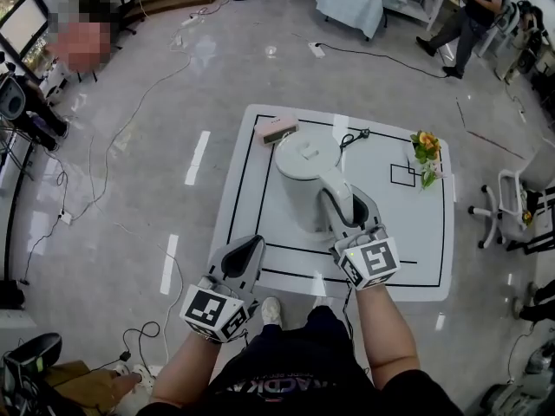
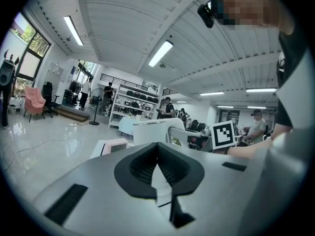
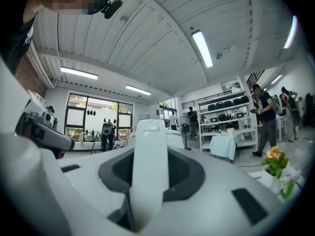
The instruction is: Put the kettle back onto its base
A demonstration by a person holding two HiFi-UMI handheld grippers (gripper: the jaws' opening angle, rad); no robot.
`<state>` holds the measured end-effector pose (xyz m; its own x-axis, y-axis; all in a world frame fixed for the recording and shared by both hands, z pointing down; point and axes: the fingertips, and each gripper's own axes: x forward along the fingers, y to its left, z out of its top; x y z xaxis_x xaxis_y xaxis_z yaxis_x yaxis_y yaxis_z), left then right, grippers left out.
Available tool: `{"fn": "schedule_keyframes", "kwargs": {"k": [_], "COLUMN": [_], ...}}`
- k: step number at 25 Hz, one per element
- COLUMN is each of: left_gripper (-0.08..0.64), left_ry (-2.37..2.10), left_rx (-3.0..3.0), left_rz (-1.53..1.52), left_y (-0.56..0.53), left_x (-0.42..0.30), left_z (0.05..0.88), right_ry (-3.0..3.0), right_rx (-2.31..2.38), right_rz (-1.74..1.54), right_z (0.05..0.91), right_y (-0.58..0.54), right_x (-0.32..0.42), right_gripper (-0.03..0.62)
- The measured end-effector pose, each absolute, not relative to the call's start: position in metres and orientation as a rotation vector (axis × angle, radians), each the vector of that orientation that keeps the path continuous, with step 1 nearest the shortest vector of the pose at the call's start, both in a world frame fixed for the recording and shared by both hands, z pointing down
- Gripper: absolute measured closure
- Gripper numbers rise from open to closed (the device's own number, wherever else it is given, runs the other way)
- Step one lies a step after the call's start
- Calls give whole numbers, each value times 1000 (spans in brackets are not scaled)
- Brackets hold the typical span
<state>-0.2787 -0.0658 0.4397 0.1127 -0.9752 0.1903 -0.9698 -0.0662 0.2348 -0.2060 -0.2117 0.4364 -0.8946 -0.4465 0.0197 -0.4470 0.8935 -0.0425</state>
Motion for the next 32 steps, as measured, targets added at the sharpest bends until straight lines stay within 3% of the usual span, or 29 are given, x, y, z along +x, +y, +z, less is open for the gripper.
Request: {"fn": "schedule_keyframes", "kwargs": {"k": [32], "left_gripper": [557], "left_ry": [-1796], "left_rx": [2143], "left_rz": [-36], "left_y": [-60], "left_x": [-268], "left_z": [451], "right_ry": [-2992], "right_rx": [883], "right_rz": [62], "right_z": [454], "right_y": [-172], "right_x": [-161], "right_gripper": [471]}}
